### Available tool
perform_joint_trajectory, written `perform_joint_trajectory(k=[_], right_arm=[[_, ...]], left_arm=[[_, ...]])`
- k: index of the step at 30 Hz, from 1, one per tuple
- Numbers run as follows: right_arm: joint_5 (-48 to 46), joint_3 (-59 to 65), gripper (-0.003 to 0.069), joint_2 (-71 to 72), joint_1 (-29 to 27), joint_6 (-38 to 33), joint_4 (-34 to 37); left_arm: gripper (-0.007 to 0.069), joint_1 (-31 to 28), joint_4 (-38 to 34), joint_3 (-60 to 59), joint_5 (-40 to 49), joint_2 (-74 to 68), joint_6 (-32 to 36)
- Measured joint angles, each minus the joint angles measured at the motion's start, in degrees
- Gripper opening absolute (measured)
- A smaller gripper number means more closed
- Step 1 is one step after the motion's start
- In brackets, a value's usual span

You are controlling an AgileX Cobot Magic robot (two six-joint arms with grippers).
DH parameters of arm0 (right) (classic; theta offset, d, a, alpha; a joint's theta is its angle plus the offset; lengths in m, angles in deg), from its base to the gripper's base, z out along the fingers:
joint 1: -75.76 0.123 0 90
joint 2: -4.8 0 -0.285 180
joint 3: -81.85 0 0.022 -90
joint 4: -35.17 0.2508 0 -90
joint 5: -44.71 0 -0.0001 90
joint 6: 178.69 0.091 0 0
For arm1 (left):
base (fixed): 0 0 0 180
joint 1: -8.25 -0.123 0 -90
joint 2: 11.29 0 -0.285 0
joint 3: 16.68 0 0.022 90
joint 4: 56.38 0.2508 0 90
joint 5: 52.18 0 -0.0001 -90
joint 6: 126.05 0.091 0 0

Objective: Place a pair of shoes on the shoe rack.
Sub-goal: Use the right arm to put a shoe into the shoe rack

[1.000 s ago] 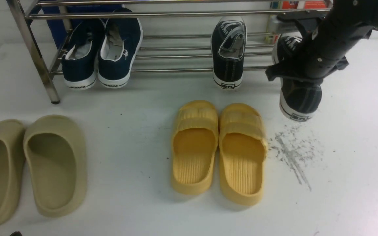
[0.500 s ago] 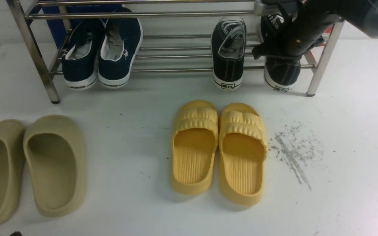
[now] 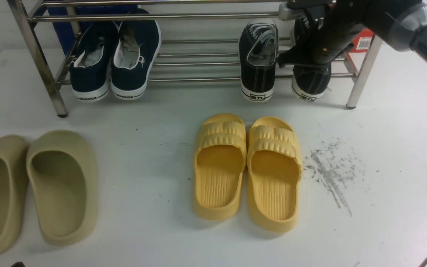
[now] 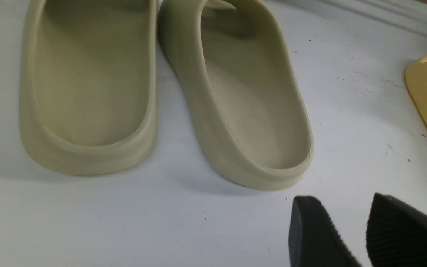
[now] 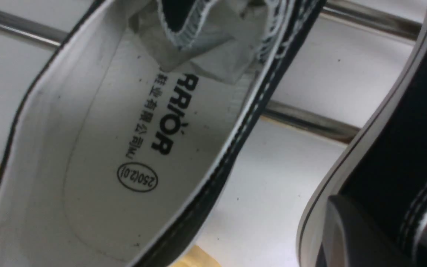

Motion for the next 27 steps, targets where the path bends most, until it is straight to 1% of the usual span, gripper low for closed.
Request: perform_joint_trajectory(k=[10, 14, 18, 27], right_arm=[[1.57, -0.28, 0.0047, -1.0, 0.24, 0.18, -0.63], [-0.89, -0.89, 0.0047, -1.0, 0.55, -1.76, -1.51], [-1.39, -0.95, 0.0049, -0.95, 0.66, -2.83, -1.9], [0.94, -0.95, 0.0064, -0.9, 0.87, -3.0, -3.48]], left_arm=[[0.0238, 0.0, 0.0, 0.0, 0.0, 0.0, 0.0], [0.0238, 0.0, 0.0, 0.0, 0.0, 0.0, 0.0], [0.0238, 0.0, 0.0, 0.0, 0.0, 0.0, 0.0], [0.0238, 0.0, 0.0, 0.0, 0.0, 0.0, 0.0]])
